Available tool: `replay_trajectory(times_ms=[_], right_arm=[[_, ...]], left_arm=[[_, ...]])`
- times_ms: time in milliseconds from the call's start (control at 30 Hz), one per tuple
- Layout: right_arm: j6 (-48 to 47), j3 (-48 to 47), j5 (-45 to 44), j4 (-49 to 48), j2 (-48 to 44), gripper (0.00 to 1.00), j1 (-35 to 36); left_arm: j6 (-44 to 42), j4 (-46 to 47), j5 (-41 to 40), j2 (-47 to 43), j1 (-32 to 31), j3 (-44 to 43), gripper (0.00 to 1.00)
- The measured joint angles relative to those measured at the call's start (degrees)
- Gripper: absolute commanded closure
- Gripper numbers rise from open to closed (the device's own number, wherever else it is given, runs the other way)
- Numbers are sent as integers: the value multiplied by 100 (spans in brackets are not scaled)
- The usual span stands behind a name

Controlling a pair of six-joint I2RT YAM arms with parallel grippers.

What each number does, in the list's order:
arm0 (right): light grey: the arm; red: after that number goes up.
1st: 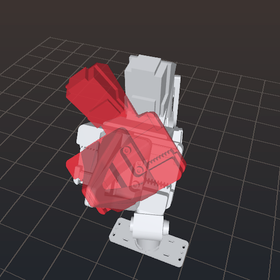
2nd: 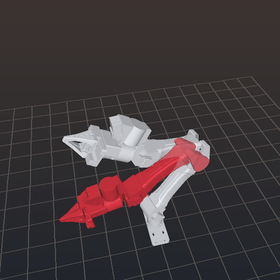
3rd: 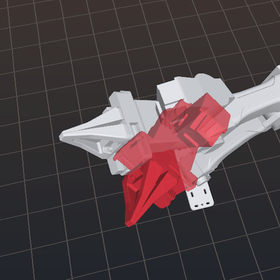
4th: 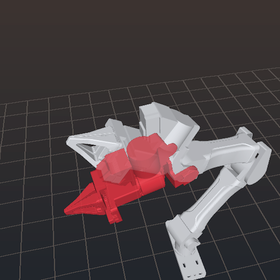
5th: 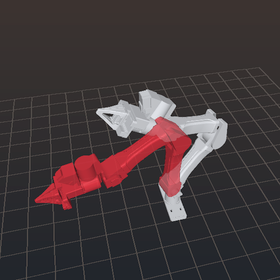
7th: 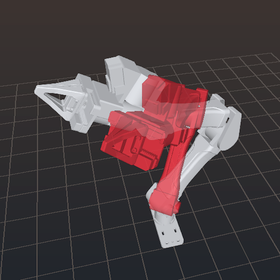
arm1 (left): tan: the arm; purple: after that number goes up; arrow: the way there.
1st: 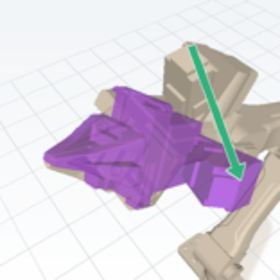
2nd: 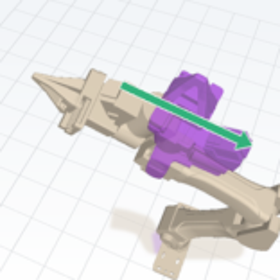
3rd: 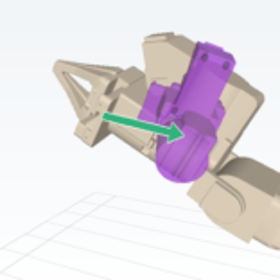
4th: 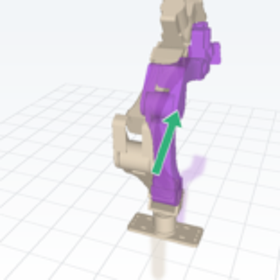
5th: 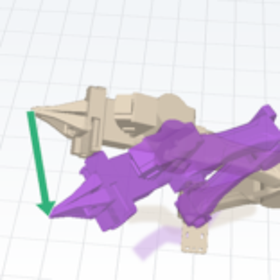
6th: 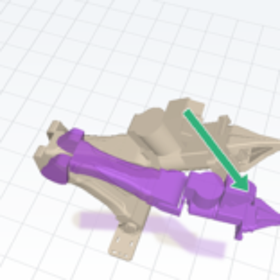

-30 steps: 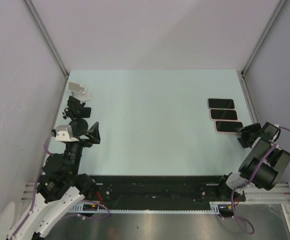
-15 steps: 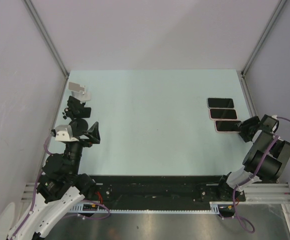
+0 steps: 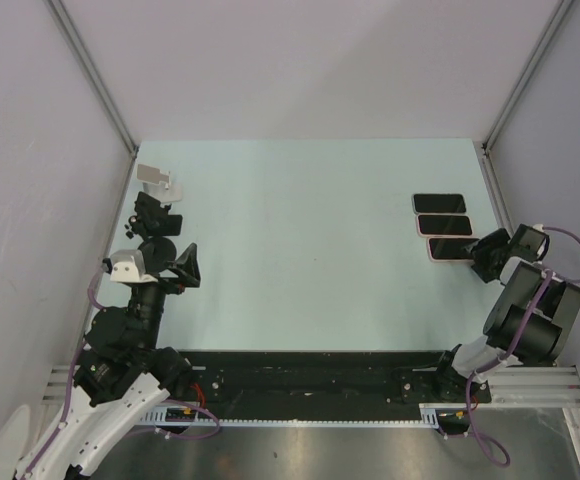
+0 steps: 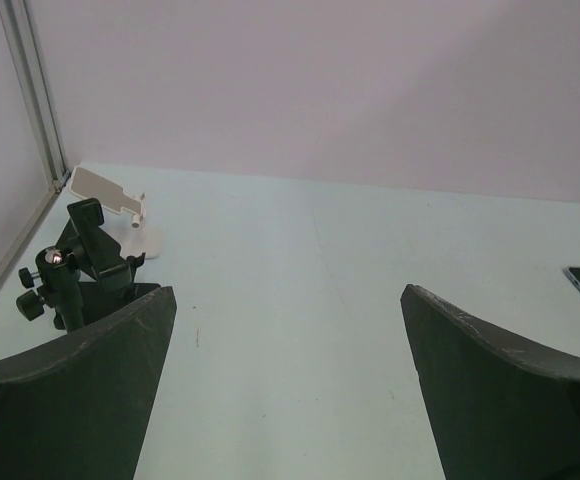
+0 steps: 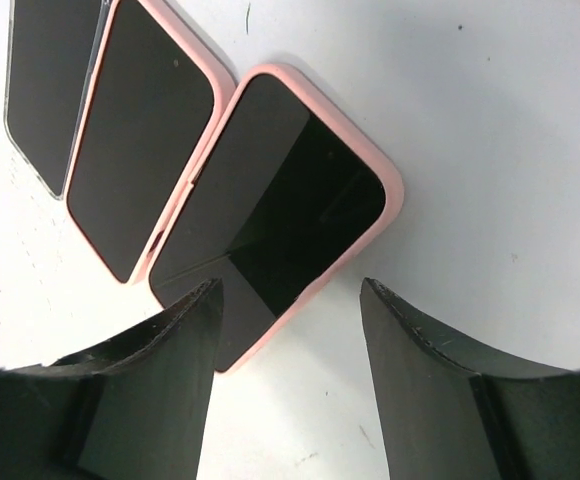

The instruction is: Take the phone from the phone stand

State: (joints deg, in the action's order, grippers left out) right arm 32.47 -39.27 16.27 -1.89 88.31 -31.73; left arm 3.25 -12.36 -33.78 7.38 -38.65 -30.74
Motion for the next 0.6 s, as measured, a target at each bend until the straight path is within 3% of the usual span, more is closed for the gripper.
replay_trajectory(times_ms=[233,600], right_arm=[[-7,2,-299,608,-1281,1,129],[26,-164,-688,1244,-4605,0,503]], left_arm=[[42,-2,7,13,37,0,0],[188,-61,48,17,120,-98,0]])
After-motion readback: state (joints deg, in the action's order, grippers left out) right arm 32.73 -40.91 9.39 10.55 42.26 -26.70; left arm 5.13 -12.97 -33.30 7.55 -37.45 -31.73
